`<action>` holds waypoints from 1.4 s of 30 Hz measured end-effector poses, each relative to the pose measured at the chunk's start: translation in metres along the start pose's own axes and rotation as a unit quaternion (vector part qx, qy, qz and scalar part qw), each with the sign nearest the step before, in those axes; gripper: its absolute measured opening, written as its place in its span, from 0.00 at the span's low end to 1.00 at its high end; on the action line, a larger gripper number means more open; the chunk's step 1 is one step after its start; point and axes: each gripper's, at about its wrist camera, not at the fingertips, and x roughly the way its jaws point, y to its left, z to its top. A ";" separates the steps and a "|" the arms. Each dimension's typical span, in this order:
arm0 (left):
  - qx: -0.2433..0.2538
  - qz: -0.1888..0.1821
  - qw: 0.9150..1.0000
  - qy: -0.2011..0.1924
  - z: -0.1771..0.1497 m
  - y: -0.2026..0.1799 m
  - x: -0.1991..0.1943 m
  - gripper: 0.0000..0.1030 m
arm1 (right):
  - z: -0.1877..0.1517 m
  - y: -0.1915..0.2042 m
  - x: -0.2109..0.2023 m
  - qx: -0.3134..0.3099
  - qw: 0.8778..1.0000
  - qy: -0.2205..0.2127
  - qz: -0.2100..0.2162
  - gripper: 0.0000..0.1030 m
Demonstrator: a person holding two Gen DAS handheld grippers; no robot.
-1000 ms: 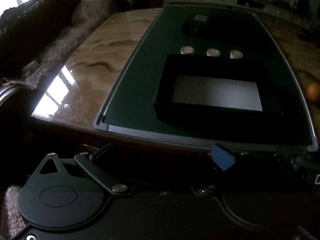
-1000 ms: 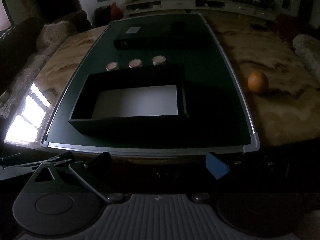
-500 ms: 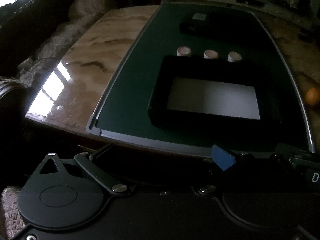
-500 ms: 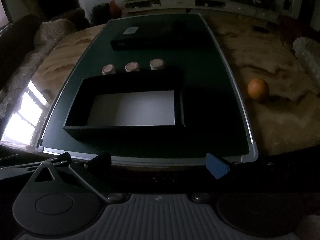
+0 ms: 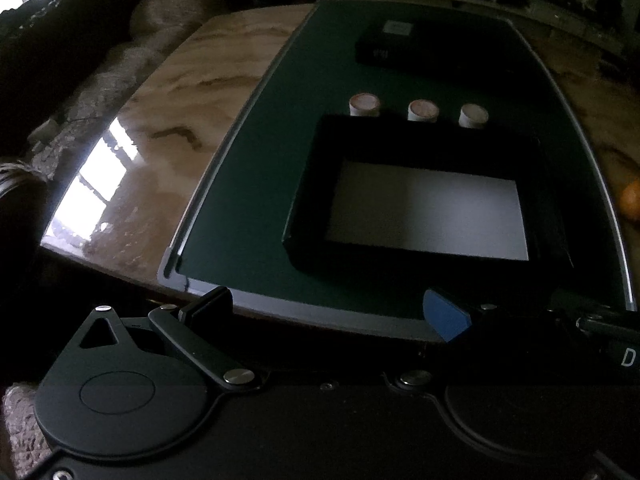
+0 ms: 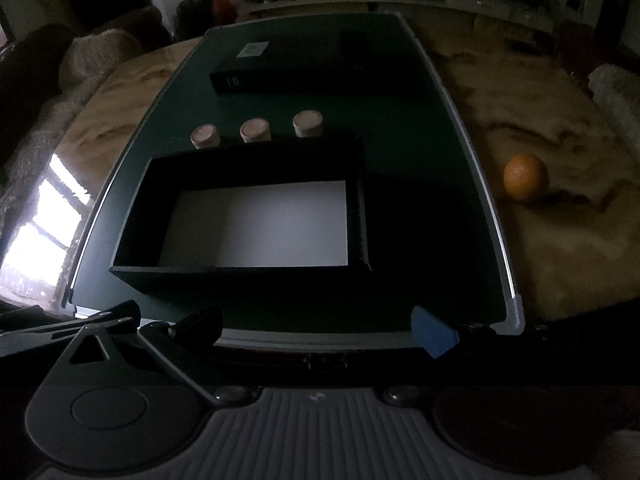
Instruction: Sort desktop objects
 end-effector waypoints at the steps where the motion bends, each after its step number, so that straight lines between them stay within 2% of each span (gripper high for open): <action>1: -0.002 -0.002 1.000 0.001 0.001 0.000 0.003 1.00 | 0.001 0.000 0.002 0.000 1.000 0.001 0.000 1.00; 7: -0.011 -0.014 1.000 0.004 0.007 0.004 0.016 1.00 | 0.008 0.002 0.014 -0.001 1.000 0.002 0.004 1.00; 12: 0.012 0.006 1.000 -0.016 0.012 0.003 0.020 1.00 | 0.013 0.009 0.024 -0.008 1.000 -0.002 0.001 1.00; 20: -0.006 -0.009 1.000 0.009 0.019 0.008 0.039 1.00 | 0.020 0.013 0.038 -0.010 1.000 -0.005 -0.002 1.00; 26: 0.019 0.016 1.000 -0.008 0.021 0.001 0.041 1.00 | 0.024 0.012 0.049 -0.007 1.000 -0.002 0.000 1.00; 30: 0.012 0.008 1.000 -0.004 0.025 0.002 0.047 1.00 | 0.026 0.012 0.053 -0.003 1.000 -0.004 0.002 1.00; 34: 0.006 0.000 1.000 -0.002 0.030 0.003 0.052 1.00 | 0.028 0.012 0.054 -0.005 1.000 -0.017 0.008 1.00; 39: 0.013 0.010 1.000 -0.009 0.037 -0.003 0.056 1.00 | 0.031 0.012 0.054 -0.010 0.999 -0.049 0.006 1.00; 42: 0.010 0.007 1.000 -0.010 0.041 -0.004 0.059 1.00 | 0.035 0.007 0.058 0.008 0.999 -0.039 0.016 1.00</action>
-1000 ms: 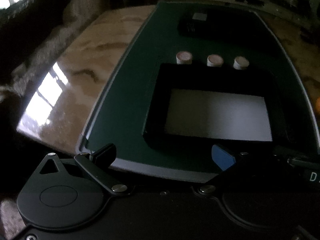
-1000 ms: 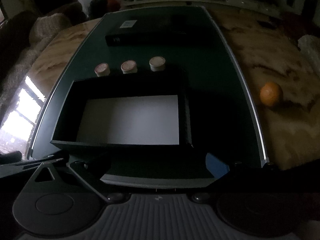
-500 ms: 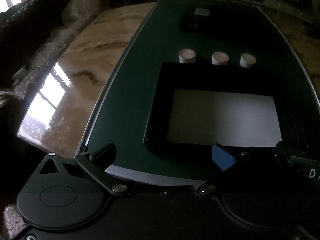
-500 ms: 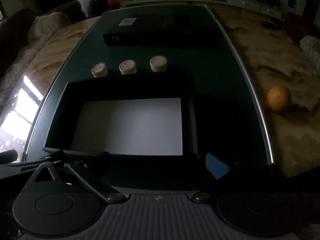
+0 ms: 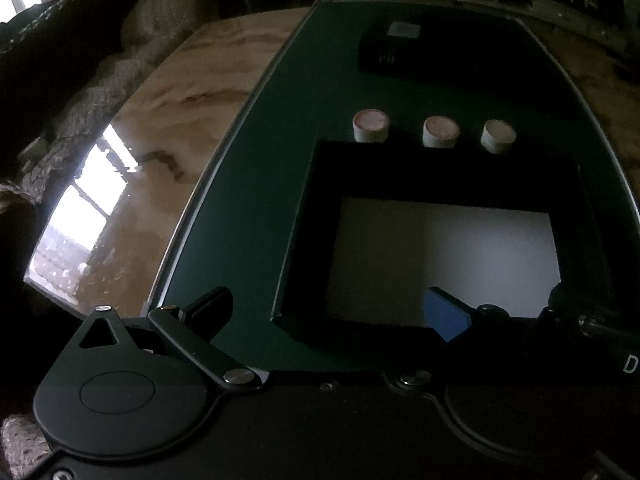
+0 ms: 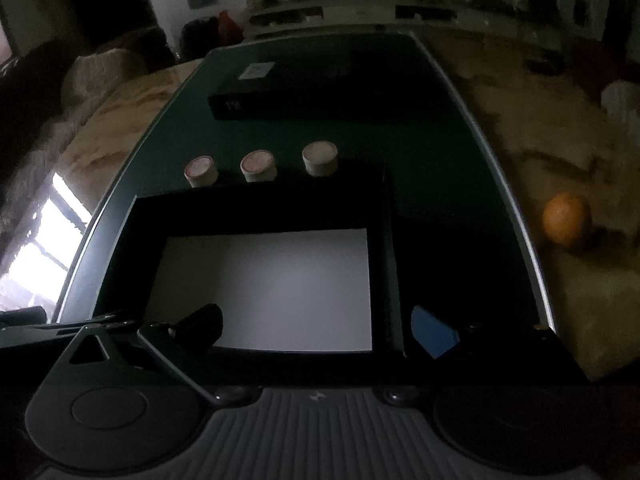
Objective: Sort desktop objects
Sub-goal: 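Move the left gripper forward over the box toward the red-lidded cup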
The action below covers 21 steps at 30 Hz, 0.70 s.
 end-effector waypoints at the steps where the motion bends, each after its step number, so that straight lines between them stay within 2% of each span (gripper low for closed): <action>1: -0.001 -0.001 1.000 0.000 0.001 0.000 0.001 1.00 | 0.001 -0.002 0.002 0.006 1.000 0.004 -0.001 1.00; 4: -0.002 -0.002 1.000 -0.001 0.005 -0.002 0.005 1.00 | 0.008 -0.005 0.012 0.015 0.999 0.030 -0.005 1.00; 7: -0.005 -0.009 1.000 0.002 0.008 -0.003 0.010 1.00 | 0.013 -0.018 0.021 0.062 0.997 0.045 0.029 1.00; 9: -0.010 -0.015 1.000 0.005 0.010 -0.003 0.014 1.00 | 0.014 -0.025 0.020 0.093 0.994 0.028 0.040 1.00; 13: -0.016 -0.019 1.000 0.013 0.015 -0.004 0.024 1.00 | 0.015 -0.026 0.024 0.101 0.995 -0.005 0.021 1.00; 16: -0.010 -0.014 1.000 0.009 0.023 -0.006 0.030 1.00 | 0.015 -0.020 0.030 0.088 0.996 -0.020 -0.019 1.00; 21: 0.002 0.000 1.000 -0.008 0.044 -0.009 0.036 1.00 | 0.020 -0.015 0.029 0.088 0.995 -0.041 -0.026 1.00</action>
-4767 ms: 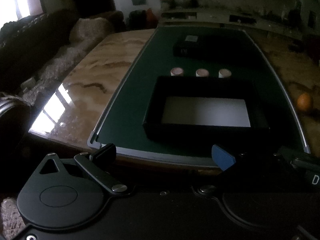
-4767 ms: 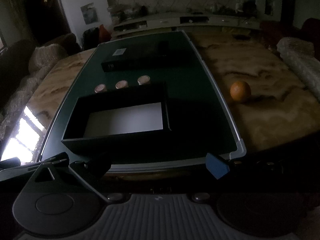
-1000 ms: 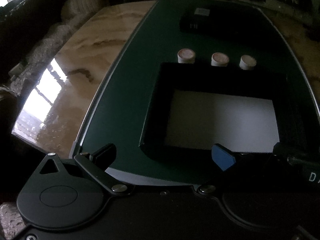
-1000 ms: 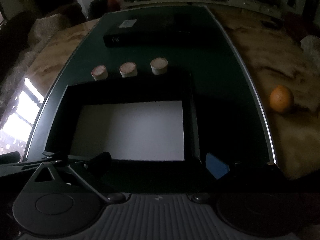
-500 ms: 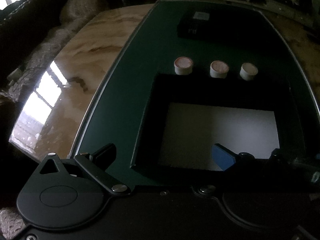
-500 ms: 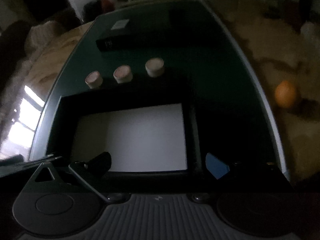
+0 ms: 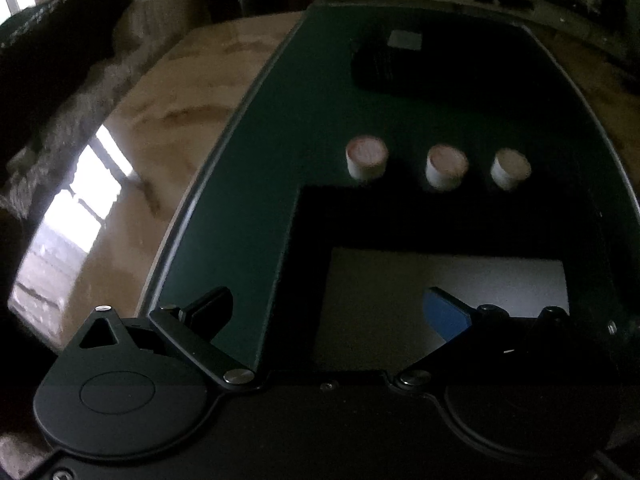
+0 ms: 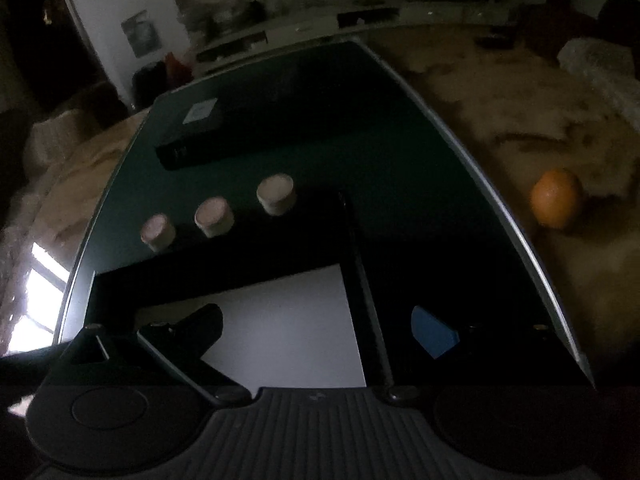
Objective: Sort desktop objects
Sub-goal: 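Move the left gripper forward over the box toward the red-lidded cup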
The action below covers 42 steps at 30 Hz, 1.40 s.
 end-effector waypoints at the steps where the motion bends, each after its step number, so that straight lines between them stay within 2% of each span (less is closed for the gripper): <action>1: 0.001 0.002 1.000 -0.003 0.004 -0.001 0.001 1.00 | 0.001 0.002 0.000 -0.006 1.000 -0.001 -0.004 1.00; 5: 0.007 0.005 1.000 -0.009 0.015 -0.006 0.009 1.00 | 0.008 0.009 -0.001 -0.024 1.000 0.007 -0.014 1.00; 10: 0.009 0.007 1.000 0.000 0.024 -0.010 0.021 1.00 | 0.015 0.010 -0.003 0.000 1.000 0.009 0.003 1.00; 13: 0.005 0.003 1.000 -0.007 0.035 -0.009 0.026 1.00 | 0.023 0.007 0.007 0.007 0.999 0.042 0.017 1.00; 16: 0.000 0.001 1.000 -0.013 0.052 -0.009 0.032 1.00 | 0.025 0.003 0.013 0.021 0.998 0.053 0.012 1.00; 24: 0.002 -0.007 1.000 -0.014 0.088 -0.014 0.074 0.99 | 0.012 0.000 0.014 0.012 0.999 0.029 -0.003 1.00; 29: -0.026 -0.018 0.999 0.007 0.094 -0.006 0.102 0.88 | 0.007 -0.003 0.008 0.017 1.000 0.002 0.017 1.00; 38: -0.024 -0.045 0.999 0.009 0.100 0.000 0.126 0.87 | 0.005 -0.001 0.013 0.012 1.000 0.000 0.021 1.00; 42: -0.029 -0.053 0.998 0.010 0.101 -0.004 0.131 0.73 | 0.004 0.002 0.013 0.003 1.000 -0.007 0.015 1.00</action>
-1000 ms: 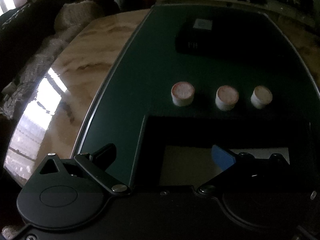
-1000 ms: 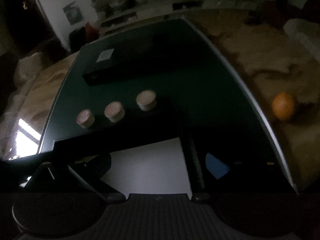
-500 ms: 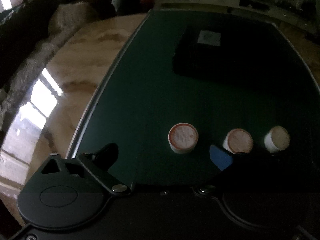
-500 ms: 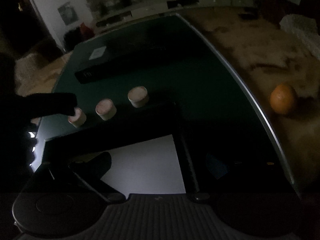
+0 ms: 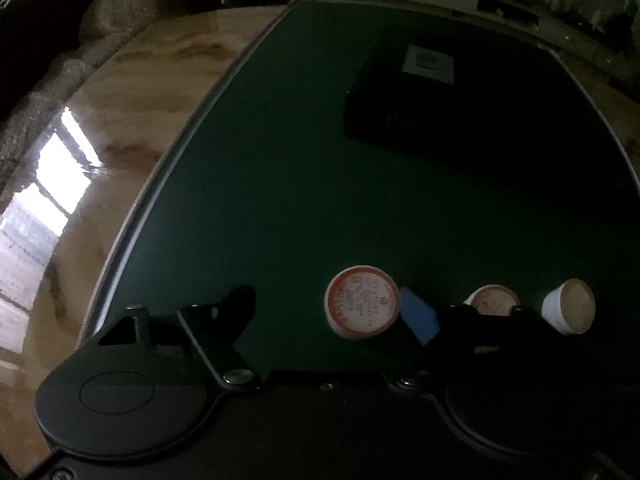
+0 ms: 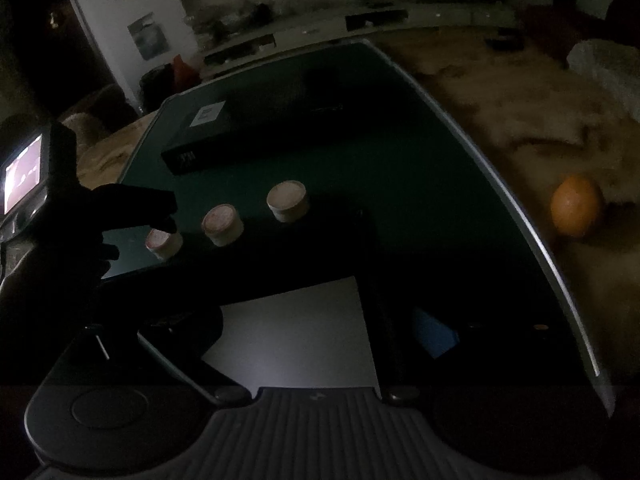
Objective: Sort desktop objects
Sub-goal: 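Move the left gripper forward over the box toward the red-lidded cup, then close the left gripper around the red-lidded cup, then lift the cup with the left gripper and lower it into the black box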
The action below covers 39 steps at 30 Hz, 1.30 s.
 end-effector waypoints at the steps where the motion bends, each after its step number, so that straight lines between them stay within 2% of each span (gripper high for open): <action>1: 0.000 -0.004 1.000 0.001 0.000 -0.001 0.001 0.71 | 0.000 0.000 0.000 -0.001 1.000 -0.001 0.000 1.00; 7: 0.006 -0.002 1.000 -0.002 -0.001 -0.007 0.006 0.60 | -0.001 0.001 0.001 -0.001 1.000 -0.002 -0.002 1.00; 9: 0.004 -0.006 1.000 0.000 -0.001 -0.007 0.007 0.52 | -0.001 0.001 0.002 -0.001 1.000 -0.002 -0.002 1.00; 14: 0.010 -0.004 1.000 -0.001 -0.001 -0.011 0.010 0.40 | -0.002 0.001 0.004 -0.004 1.000 -0.001 -0.004 1.00; 29: 0.018 -0.004 1.000 -0.008 -0.004 -0.013 0.001 0.40 | -0.003 -0.001 0.011 -0.009 1.000 0.002 -0.014 1.00; 39: 0.016 -0.019 0.999 -0.021 -0.016 -0.002 -0.054 0.40 | 0.000 -0.006 0.011 0.001 1.000 -0.007 -0.022 1.00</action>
